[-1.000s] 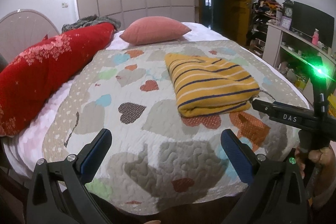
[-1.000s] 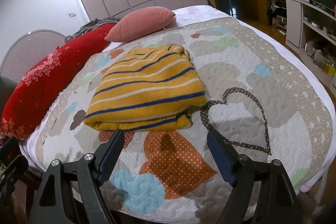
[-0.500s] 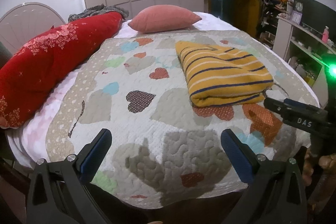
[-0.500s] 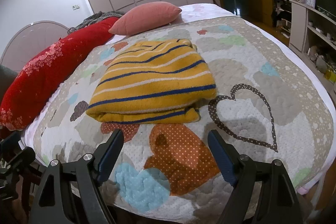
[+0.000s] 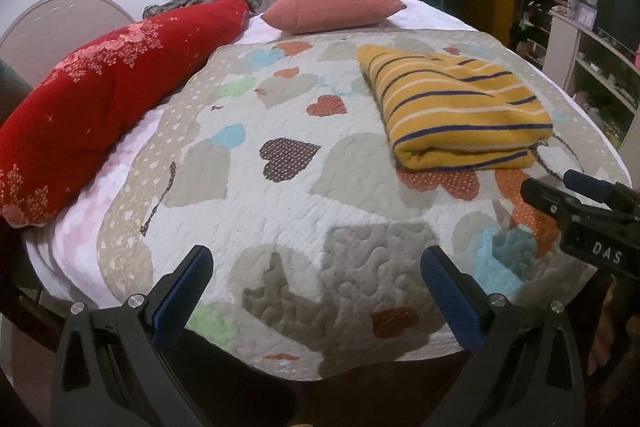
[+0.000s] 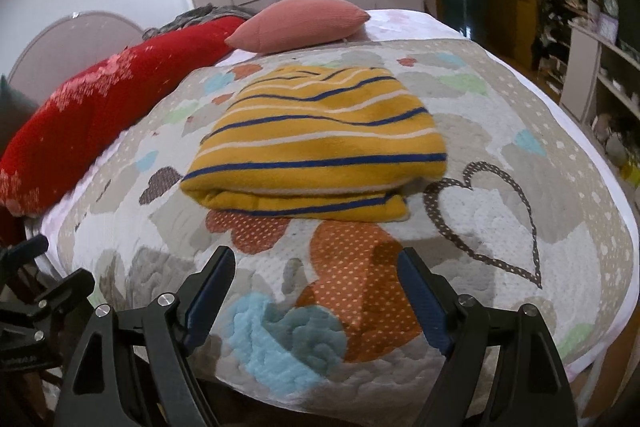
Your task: Fold small clothes
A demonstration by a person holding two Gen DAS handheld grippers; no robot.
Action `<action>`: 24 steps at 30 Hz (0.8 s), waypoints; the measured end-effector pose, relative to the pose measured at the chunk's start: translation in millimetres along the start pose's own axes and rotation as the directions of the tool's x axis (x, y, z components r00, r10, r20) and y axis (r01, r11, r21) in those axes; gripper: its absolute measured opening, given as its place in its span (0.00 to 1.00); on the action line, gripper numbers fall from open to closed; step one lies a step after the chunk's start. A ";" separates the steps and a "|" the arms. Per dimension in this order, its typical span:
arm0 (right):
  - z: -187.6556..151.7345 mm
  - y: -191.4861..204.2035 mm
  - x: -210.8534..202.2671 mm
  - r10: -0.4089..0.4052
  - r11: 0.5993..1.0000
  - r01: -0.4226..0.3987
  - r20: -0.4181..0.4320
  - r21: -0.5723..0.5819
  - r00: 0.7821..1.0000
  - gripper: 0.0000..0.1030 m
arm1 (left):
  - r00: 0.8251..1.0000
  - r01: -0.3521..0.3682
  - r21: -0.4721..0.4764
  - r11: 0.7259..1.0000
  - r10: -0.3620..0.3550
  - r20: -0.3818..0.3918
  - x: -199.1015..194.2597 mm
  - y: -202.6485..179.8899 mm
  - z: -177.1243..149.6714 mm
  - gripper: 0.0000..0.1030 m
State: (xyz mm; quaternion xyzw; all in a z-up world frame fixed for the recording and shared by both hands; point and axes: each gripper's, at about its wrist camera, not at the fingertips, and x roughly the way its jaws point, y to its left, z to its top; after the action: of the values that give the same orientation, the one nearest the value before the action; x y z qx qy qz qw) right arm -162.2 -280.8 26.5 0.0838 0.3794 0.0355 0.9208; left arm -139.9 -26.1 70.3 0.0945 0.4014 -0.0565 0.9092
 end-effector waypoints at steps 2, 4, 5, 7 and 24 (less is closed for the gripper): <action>-0.7 4.6 0.8 -0.006 1.000 0.006 -0.001 -0.017 1.000 0.84 | 1.000 -0.003 -0.004 1.000 0.003 -0.005 1.2 1.2 -0.8 1.00; -1.3 7.4 1.3 -0.010 1.000 0.010 -0.002 -0.028 1.000 0.84 | 1.000 -0.010 -0.004 1.000 0.010 -0.015 3.4 1.7 -1.8 1.00; -1.7 8.3 1.3 -0.012 0.999 0.012 -0.003 -0.032 1.000 0.84 | 1.000 -0.012 -0.003 1.000 0.011 -0.019 4.2 1.6 -2.3 1.00; -2.5 8.7 1.9 -0.013 0.999 0.013 -0.006 -0.033 1.000 0.84 | 1.000 -0.011 -0.001 1.000 0.011 -0.023 5.3 1.3 -3.1 1.00; -3.7 10.8 2.2 -0.019 0.999 0.019 -0.003 -0.044 1.000 0.85 | 0.999 0.040 -0.005 0.999 -0.040 -0.027 5.1 -1.6 -6.5 1.00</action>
State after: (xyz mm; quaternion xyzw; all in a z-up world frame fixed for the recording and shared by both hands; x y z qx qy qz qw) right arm -163.2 -269.4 24.4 0.0598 0.3806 0.0354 0.9221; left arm -141.4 -26.4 62.0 0.0852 0.4156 -0.0725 0.9027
